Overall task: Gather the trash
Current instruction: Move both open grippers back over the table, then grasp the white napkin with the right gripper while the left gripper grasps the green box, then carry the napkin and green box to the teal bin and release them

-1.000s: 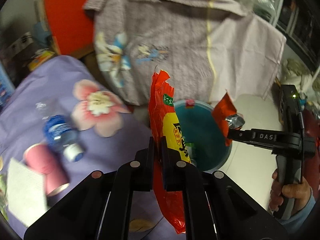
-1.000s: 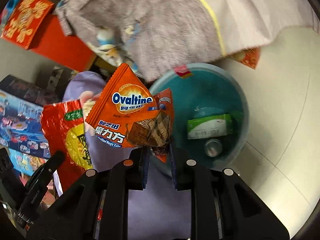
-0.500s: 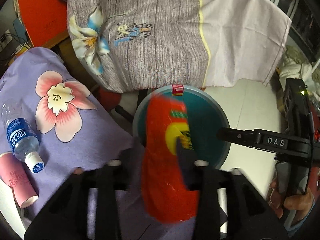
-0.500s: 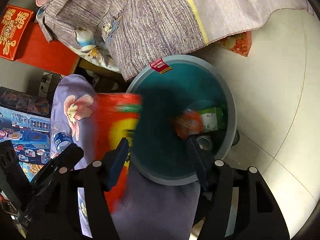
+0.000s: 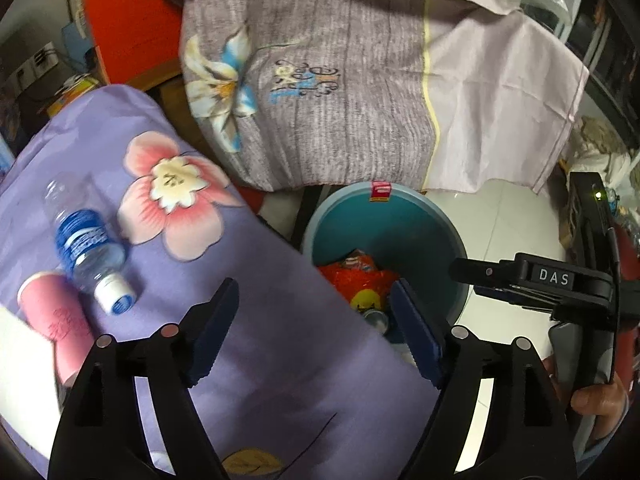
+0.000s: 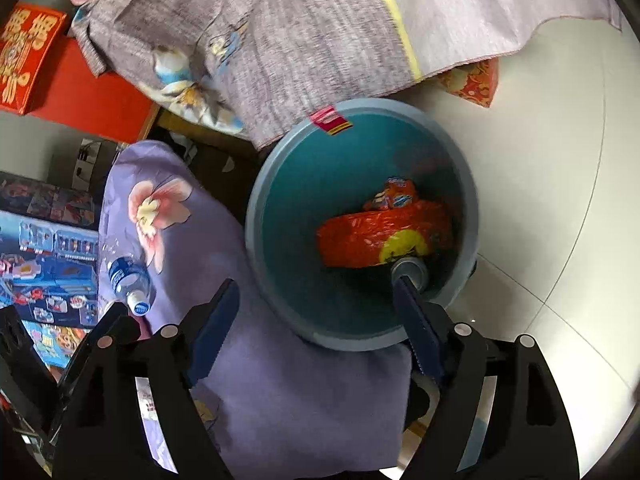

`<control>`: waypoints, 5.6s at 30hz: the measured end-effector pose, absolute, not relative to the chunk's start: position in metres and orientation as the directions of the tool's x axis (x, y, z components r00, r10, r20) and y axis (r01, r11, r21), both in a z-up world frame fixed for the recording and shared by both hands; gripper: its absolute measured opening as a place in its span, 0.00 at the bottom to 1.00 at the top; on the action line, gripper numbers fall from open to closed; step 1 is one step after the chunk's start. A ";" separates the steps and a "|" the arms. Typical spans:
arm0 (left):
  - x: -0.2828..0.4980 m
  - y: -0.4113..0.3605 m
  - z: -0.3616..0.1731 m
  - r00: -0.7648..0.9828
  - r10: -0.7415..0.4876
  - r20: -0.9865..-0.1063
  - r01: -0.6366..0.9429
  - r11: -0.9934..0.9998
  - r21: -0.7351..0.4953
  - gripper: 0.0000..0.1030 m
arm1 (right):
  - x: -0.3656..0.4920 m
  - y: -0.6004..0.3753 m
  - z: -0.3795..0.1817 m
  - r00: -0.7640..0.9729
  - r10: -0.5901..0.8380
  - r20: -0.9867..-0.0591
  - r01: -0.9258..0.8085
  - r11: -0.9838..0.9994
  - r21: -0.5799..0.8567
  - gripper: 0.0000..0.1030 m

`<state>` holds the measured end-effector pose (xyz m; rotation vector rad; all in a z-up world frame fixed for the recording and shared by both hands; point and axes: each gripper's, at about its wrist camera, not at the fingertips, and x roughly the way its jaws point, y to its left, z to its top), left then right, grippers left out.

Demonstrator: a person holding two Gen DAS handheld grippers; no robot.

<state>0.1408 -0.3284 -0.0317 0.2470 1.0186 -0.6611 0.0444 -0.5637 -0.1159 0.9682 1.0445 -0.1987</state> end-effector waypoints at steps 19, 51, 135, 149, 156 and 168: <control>0.140 -0.148 0.001 0.521 -0.290 -0.803 0.397 0.915 -0.073 0.83 | 0.111 -0.418 -0.067 0.449 0.385 -0.806 0.348 0.755 0.555 0.74; 0.134 0.087 -0.057 0.515 -0.289 -0.807 0.070 0.952 -0.297 0.85 | 0.220 -0.149 -0.051 0.264 0.391 -0.882 -0.021 0.916 0.400 0.76; 0.137 -0.230 0.007 0.229 -0.588 -0.776 0.582 0.721 -0.375 0.19 | 0.066 -0.496 -0.062 0.636 0.349 -0.689 0.364 0.651 0.666 0.13; 0.129 -0.350 -0.011 0.149 -0.566 -0.811 0.715 0.628 -0.307 0.19 | 0.029 -0.579 -0.091 0.649 0.251 -0.718 0.499 0.571 0.652 0.15; 0.133 -0.392 -0.032 0.118 -0.532 -0.838 0.728 0.620 -0.291 0.37 | 0.015 -0.606 -0.102 0.638 0.211 -0.741 0.552 0.545 0.631 0.15; 0.135 -0.369 -0.029 0.179 -0.528 -0.830 0.695 0.666 -0.273 0.69 | 0.031 -0.598 -0.102 0.613 0.216 -0.760 0.547 0.579 0.605 0.15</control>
